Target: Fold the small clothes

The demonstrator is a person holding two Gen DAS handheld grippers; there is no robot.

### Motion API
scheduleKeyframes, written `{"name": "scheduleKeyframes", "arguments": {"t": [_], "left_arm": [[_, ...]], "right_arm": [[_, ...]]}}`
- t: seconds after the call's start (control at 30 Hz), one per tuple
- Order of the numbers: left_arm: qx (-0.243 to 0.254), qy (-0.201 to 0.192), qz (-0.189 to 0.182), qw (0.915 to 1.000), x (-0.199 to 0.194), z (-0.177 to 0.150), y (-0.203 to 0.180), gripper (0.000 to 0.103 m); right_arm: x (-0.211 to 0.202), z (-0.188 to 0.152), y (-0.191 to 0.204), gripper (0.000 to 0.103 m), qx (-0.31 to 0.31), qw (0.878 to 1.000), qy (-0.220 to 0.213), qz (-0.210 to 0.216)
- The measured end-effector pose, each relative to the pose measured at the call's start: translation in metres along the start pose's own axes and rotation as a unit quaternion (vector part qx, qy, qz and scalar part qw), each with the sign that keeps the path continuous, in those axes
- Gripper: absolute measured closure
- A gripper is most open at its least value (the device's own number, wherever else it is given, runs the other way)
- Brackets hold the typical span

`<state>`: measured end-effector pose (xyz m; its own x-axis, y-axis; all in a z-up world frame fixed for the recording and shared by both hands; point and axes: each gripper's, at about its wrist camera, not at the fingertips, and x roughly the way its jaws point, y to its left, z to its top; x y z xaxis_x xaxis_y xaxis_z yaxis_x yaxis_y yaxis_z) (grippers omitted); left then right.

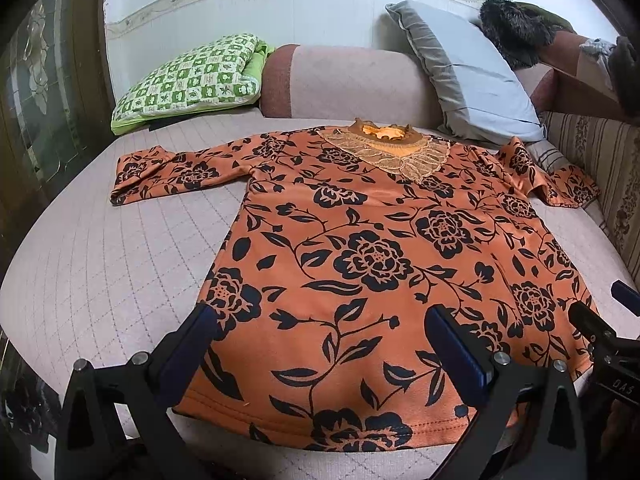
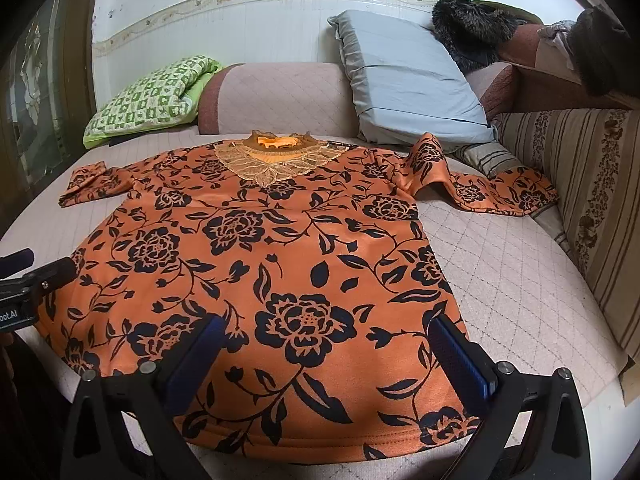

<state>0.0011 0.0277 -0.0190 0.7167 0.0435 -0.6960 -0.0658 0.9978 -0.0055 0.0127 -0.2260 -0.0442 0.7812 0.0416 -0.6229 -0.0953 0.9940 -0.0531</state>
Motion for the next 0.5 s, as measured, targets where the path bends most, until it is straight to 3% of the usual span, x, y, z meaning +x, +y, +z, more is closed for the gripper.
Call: {"name": "scheduleKeyframes", "arguments": {"t": [0.5], "left_arm": [[0.001, 0.001, 0.000, 1.0000, 0.0007, -0.0015, 0.0003, 0.000]], "right_arm": [[-0.0013, 0.0001, -0.0004, 0.000, 0.002, 1.000, -0.002, 0.001]]}}
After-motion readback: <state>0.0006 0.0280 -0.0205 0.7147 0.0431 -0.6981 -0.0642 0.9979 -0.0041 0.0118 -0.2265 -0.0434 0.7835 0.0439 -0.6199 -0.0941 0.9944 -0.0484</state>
